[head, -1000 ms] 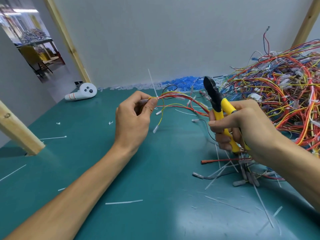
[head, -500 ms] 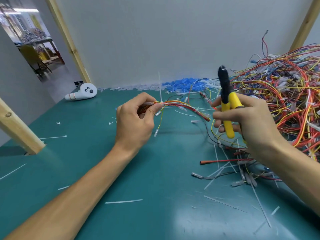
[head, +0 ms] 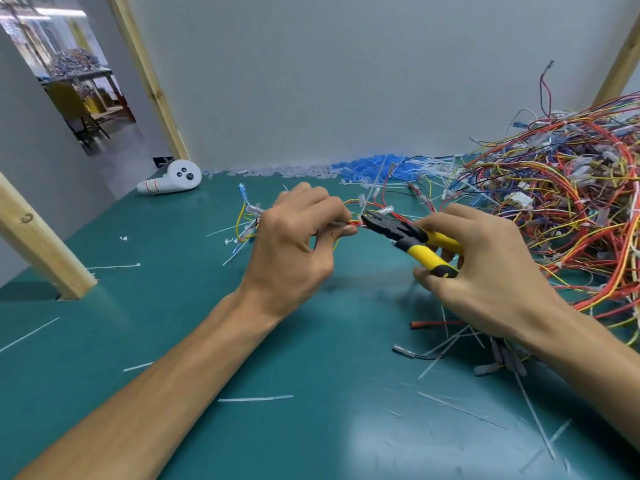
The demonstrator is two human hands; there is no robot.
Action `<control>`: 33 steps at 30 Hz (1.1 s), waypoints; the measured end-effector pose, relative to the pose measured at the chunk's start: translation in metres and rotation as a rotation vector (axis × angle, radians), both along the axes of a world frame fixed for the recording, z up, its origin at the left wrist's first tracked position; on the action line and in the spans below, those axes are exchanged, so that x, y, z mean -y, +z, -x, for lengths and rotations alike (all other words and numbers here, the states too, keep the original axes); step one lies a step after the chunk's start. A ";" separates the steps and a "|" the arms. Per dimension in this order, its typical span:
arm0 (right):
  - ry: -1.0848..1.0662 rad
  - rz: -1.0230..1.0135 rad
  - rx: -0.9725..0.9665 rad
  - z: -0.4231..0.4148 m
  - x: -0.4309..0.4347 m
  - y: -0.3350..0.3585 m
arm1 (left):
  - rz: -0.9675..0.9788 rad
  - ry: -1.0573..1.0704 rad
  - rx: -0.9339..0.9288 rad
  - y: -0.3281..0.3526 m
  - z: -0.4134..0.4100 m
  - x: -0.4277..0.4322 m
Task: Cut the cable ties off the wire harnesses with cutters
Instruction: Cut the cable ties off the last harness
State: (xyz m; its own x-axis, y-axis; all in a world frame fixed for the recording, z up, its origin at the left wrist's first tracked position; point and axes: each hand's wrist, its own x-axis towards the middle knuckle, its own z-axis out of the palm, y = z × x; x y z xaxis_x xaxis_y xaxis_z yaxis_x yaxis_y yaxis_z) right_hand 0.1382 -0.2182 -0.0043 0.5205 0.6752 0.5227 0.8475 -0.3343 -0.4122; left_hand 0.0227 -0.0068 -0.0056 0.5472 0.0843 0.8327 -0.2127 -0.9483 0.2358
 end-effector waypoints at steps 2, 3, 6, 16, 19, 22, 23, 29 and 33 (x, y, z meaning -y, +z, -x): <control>-0.006 0.018 -0.006 0.000 0.001 0.000 | -0.011 0.009 0.002 0.000 0.000 0.001; -0.008 0.026 -0.011 0.001 0.001 -0.001 | -0.018 0.012 0.001 0.000 0.000 0.001; -0.011 0.038 -0.016 0.001 0.000 -0.001 | -0.056 0.007 -0.009 -0.001 0.000 0.003; 0.024 0.057 -0.160 0.000 0.003 0.007 | -0.065 0.014 0.014 -0.002 0.000 0.006; 0.043 0.062 -0.202 0.005 0.002 0.010 | -0.046 0.032 0.027 0.000 0.001 0.007; 0.055 0.073 -0.270 0.006 0.001 0.009 | -0.014 0.063 -0.010 0.001 0.002 0.007; 0.052 0.068 -0.290 0.006 0.001 0.008 | -0.006 0.087 -0.031 0.002 0.002 0.006; -0.007 -0.014 -0.399 0.000 0.005 0.009 | -0.046 0.369 -0.062 0.005 0.002 -0.006; 0.021 -0.068 -0.538 0.004 0.002 0.008 | 0.128 0.279 -0.067 0.006 0.001 -0.009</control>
